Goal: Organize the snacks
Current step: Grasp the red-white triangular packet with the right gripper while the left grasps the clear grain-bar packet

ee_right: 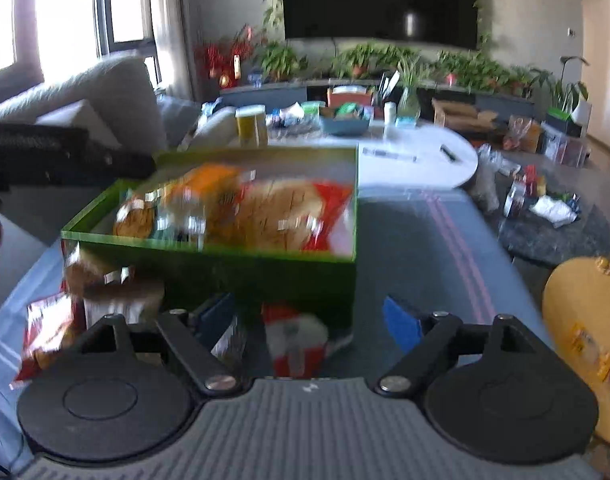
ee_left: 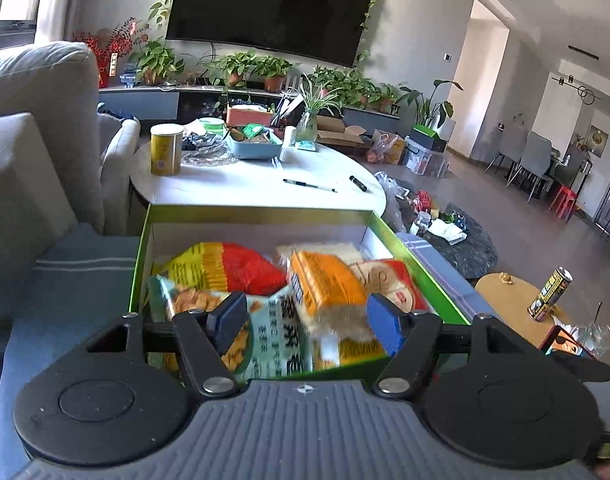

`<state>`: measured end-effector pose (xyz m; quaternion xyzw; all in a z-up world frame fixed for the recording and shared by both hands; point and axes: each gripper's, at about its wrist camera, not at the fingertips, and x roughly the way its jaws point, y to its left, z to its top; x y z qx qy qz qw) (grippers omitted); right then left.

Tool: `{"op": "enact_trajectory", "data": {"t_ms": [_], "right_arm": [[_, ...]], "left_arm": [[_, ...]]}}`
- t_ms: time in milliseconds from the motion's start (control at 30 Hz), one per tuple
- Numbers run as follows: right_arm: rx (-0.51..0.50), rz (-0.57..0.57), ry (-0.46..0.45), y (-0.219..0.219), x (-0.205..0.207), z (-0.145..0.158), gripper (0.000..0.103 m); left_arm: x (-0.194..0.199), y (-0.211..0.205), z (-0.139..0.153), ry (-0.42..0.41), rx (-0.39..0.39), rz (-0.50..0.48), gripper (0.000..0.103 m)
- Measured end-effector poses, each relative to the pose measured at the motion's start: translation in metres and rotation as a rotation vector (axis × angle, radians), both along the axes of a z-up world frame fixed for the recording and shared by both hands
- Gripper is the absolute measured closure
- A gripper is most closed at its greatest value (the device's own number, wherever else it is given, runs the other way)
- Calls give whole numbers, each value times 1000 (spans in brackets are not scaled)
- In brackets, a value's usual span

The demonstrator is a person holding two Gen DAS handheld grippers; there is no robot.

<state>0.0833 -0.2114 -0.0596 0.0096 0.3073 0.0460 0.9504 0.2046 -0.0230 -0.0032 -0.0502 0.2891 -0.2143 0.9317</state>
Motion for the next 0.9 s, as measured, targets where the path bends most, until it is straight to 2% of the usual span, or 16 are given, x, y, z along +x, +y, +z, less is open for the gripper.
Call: {"op": "enact_trajectory", "data": {"t_ms": [133, 267, 433, 667, 800, 900], "right_arm": [[16, -30, 45, 1, 3, -17, 0], [74, -50, 41, -1, 6, -21, 0], [76, -58, 29, 2, 2, -22, 0], [22, -107, 6, -7, -26, -16, 0], [19, -142, 3, -19, -43, -12, 0], [15, -169, -1, -28, -55, -8, 0]], "left_arm": [[-11, 5, -7, 26, -13, -3, 39], [-24, 10, -12, 36, -6, 2, 39], [-38, 4, -17, 65, -32, -41, 39], [-56, -33, -27, 90, -19, -119, 37], [-68, -63, -38, 65, 21, -74, 36], [-63, -83, -49, 77, 57, -51, 36]]}}
